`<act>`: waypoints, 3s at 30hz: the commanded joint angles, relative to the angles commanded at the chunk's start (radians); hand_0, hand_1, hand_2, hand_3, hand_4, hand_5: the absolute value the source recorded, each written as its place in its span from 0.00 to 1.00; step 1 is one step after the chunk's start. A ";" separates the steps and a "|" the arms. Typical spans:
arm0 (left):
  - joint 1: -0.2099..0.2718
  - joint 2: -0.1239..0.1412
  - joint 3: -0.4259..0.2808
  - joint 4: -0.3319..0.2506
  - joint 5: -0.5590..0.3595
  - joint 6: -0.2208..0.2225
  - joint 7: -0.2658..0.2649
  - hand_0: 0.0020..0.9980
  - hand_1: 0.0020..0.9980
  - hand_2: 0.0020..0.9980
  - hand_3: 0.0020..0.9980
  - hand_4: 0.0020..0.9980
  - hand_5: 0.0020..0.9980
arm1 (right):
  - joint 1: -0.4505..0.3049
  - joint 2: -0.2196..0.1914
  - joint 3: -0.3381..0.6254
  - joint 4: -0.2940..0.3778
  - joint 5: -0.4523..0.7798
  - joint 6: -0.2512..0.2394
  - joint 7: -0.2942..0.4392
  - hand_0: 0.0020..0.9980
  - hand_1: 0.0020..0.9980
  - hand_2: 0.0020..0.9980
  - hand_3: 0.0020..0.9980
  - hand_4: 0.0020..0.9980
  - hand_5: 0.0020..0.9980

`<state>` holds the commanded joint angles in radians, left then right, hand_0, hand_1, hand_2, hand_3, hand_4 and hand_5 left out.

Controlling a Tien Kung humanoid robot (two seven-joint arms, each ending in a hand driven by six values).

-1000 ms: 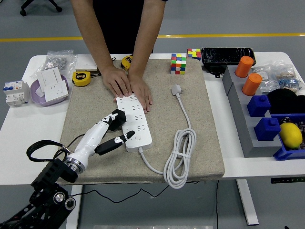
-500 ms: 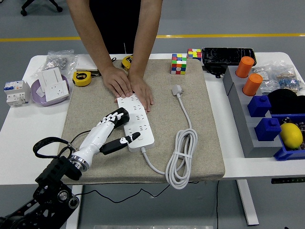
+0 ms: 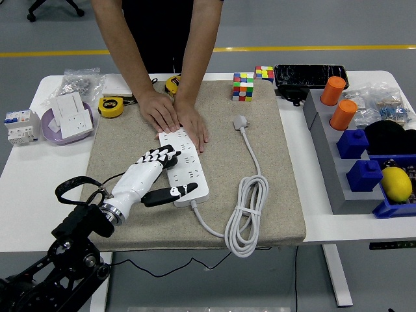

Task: Pick up the plug,place it near the board,insert it into the board,press the button

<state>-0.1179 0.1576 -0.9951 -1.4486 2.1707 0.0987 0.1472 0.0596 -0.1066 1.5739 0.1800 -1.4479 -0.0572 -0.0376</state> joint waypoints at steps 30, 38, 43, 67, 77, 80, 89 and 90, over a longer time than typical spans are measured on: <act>0.001 -0.004 0.026 -0.013 0.042 -0.022 0.041 1.00 1.00 0.98 0.95 1.00 1.00 | 0.005 -0.001 0.001 0.000 -0.002 -0.002 0.001 0.97 0.90 0.86 0.88 1.00 0.96; -0.001 -0.004 0.033 -0.014 0.041 -0.025 0.043 1.00 1.00 0.98 0.94 1.00 1.00 | 0.003 -0.002 -0.003 0.000 0.000 -0.002 0.001 0.96 0.90 0.86 0.88 1.00 0.96; 0.004 -0.006 0.042 -0.014 0.041 -0.027 0.044 1.00 1.00 0.98 0.94 1.00 1.00 | 0.001 -0.002 -0.005 0.000 0.001 -0.003 0.001 0.96 0.90 0.86 0.88 1.00 0.96; 0.002 -0.005 0.023 -0.064 0.039 -0.009 0.026 1.00 1.00 0.98 0.94 1.00 1.00 | 0.000 -0.002 -0.007 0.000 0.002 -0.003 -0.001 0.96 0.90 0.85 0.88 1.00 0.96; 0.026 0.011 0.006 -0.226 0.004 -0.063 0.090 0.90 0.82 0.79 0.92 1.00 0.90 | 0.002 -0.002 -0.003 0.000 0.002 -0.003 0.000 0.96 0.90 0.85 0.88 1.00 0.96; 0.033 0.020 0.009 -0.300 0.043 -0.161 0.173 0.25 0.11 0.24 0.77 0.61 0.24 | 0.001 -0.002 -0.002 0.000 0.001 -0.003 -0.001 0.96 0.90 0.85 0.88 1.00 0.96; 0.021 0.046 0.030 -0.330 0.050 -0.427 0.351 0.18 0.04 0.17 0.72 0.45 0.12 | 0.003 -0.004 0.000 0.000 0.000 -0.003 -0.002 0.96 0.90 0.85 0.88 1.00 0.96; 0.015 0.045 0.033 -0.330 0.047 -0.446 0.361 0.18 0.04 0.17 0.72 0.45 0.12 | 0.004 -0.004 0.000 0.000 -0.001 -0.003 -0.002 0.96 0.90 0.85 0.88 1.00 0.96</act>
<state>-0.1025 0.2024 -0.9617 -1.7790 2.2182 -0.3475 0.5080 0.0632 -0.1104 1.5737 0.1800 -1.4491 -0.0597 -0.0395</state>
